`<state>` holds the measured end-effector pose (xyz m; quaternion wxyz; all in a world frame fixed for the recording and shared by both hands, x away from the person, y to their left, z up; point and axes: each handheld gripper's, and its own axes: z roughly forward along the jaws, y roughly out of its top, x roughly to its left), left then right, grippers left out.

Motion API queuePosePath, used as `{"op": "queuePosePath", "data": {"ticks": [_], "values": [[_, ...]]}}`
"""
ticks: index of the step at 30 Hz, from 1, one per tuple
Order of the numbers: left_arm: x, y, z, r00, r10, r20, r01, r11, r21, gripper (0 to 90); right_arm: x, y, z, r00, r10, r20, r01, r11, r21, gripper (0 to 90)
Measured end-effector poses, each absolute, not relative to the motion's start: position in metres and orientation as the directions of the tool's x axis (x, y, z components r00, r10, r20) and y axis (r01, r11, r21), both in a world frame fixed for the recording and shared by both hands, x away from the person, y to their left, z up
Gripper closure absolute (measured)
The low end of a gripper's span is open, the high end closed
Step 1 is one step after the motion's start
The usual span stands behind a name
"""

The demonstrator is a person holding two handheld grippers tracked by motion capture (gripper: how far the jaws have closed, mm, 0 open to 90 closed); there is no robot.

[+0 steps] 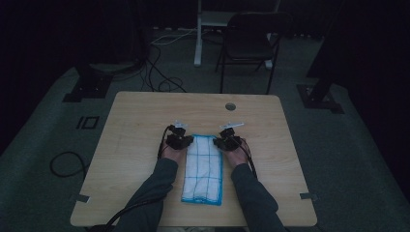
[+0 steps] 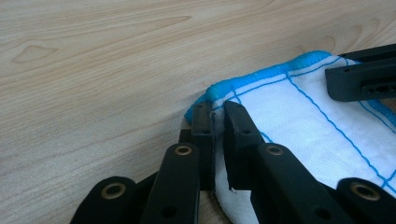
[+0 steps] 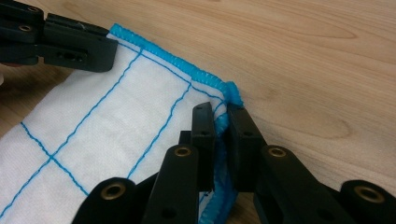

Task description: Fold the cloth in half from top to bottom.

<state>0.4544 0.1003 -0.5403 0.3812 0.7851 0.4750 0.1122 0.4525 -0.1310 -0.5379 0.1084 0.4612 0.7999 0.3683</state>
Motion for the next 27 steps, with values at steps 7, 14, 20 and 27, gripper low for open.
{"op": "queuePosePath", "data": {"ticks": [7, 14, 20, 27], "values": [[0.455, 0.1, -0.54, 0.523, 0.832, -0.186, 0.662, -0.259, 0.703, 86.0, 0.453, -0.13, -0.537, -0.553, 0.817, 0.163, 0.658, 0.308, 0.687, 84.8], [0.456, 0.097, -0.537, 0.519, 0.836, -0.177, 0.658, -0.259, 0.707, 86.4, 0.454, -0.132, -0.536, -0.548, 0.82, 0.163, 0.657, 0.302, 0.691, 85.2], [0.456, 0.098, -0.531, 0.527, 0.832, -0.174, 0.647, -0.26, 0.716, 86.4, 0.453, -0.133, -0.532, -0.554, 0.818, 0.158, 0.644, 0.301, 0.703, 85.3], [0.456, 0.097, -0.525, 0.532, 0.829, -0.17, 0.635, -0.258, 0.728, 86.4, 0.452, -0.134, -0.527, -0.555, 0.818, 0.152, 0.632, 0.296, 0.716, 85.3]]}}
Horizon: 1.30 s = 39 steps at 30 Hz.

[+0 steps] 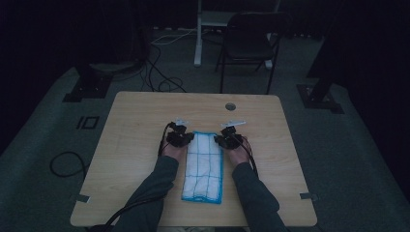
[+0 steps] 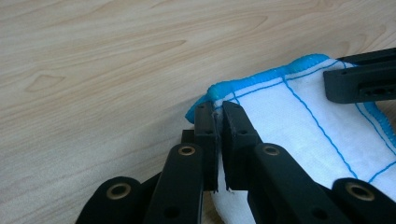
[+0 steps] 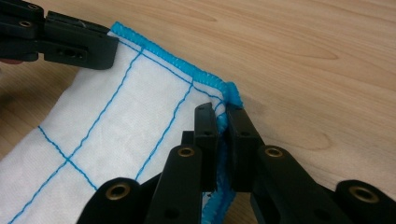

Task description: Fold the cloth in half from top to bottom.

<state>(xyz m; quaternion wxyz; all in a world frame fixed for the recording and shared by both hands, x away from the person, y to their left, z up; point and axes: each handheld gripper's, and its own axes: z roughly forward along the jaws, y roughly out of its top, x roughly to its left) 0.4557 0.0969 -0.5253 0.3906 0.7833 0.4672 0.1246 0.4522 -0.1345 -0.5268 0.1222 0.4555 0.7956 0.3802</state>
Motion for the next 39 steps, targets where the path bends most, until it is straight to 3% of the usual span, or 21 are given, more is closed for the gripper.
{"op": "queuePosePath", "data": {"ticks": [13, 39], "values": [[0.451, 0.097, -0.509, 0.554, 0.817, -0.162, 0.6, -0.256, 0.758, 86.4, 0.447, -0.135, -0.516, -0.571, 0.815, 0.1, 0.592, 0.324, 0.738, 85.4], [0.429, 0.104, -0.482, 0.6, 0.786, -0.149, 0.533, -0.254, 0.808, 86.3, 0.426, -0.141, -0.49, -0.591, 0.801, 0.094, 0.53, 0.298, 0.794, 85.5]]}}
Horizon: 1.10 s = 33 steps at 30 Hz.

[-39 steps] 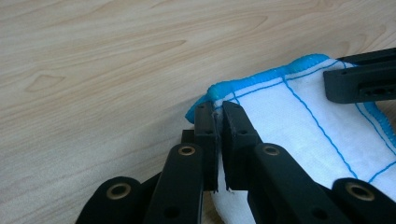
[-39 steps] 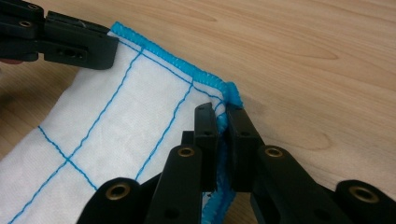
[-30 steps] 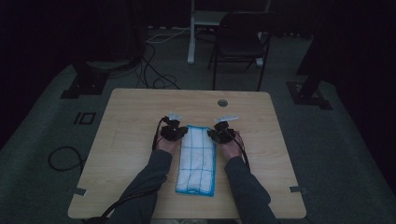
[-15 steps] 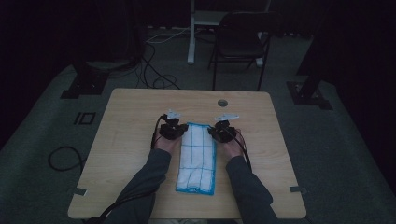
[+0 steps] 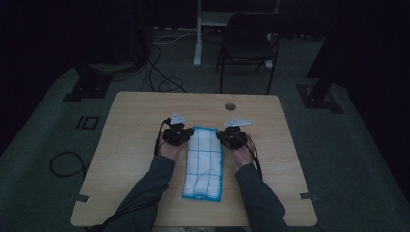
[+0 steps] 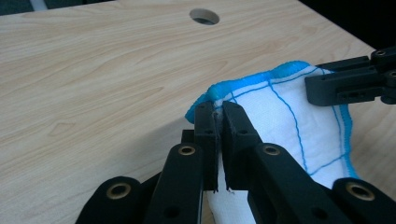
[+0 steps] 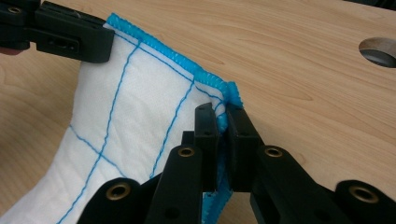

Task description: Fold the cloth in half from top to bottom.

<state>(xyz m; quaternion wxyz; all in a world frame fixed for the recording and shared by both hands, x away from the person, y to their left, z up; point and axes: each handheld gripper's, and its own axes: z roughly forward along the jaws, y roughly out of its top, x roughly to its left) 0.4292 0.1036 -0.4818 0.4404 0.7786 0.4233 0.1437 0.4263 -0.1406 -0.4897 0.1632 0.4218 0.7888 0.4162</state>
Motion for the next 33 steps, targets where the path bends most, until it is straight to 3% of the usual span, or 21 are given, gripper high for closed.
{"op": "queuePosePath", "data": {"ticks": [33], "values": [[0.376, 0.118, -0.463, 0.635, 0.754, -0.168, 0.472, -0.207, 0.857, 86.3, 0.377, -0.142, -0.467, -0.646, 0.762, 0.055, 0.442, 0.314, 0.84, 85.4]]}}
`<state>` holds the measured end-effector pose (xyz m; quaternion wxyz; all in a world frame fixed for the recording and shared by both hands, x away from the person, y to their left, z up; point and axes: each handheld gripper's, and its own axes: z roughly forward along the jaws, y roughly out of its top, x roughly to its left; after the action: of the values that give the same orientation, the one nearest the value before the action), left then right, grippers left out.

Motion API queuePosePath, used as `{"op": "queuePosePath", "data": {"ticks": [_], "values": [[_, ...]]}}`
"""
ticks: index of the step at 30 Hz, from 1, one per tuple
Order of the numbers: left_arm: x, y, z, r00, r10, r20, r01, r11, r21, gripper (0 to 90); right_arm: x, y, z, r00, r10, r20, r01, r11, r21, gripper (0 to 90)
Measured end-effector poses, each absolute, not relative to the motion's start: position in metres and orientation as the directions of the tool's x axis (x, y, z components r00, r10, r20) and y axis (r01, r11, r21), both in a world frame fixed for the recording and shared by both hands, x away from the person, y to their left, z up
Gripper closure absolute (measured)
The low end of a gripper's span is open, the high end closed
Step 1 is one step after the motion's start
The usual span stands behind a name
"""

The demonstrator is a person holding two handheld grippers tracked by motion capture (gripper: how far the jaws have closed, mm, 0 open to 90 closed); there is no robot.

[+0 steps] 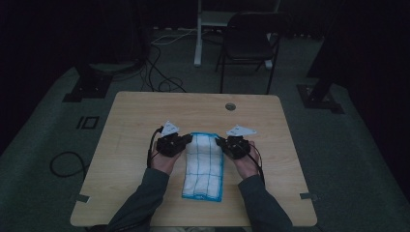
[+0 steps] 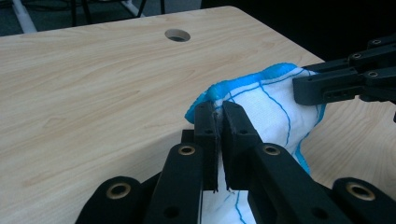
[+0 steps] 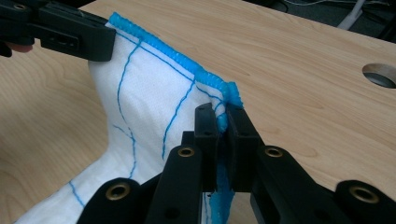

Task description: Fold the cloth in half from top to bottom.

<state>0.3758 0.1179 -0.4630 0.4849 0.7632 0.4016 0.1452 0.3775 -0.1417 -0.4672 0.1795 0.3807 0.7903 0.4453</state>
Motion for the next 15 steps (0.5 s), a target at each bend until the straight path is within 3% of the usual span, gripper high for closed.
{"op": "queuePosePath", "data": {"ticks": [15], "values": [[0.351, 0.121, -0.468, 0.647, 0.737, -0.195, 0.464, -0.178, 0.867, 86.2, 0.354, -0.145, -0.473, -0.649, 0.756, 0.083, 0.441, 0.285, 0.851, 85.3]]}}
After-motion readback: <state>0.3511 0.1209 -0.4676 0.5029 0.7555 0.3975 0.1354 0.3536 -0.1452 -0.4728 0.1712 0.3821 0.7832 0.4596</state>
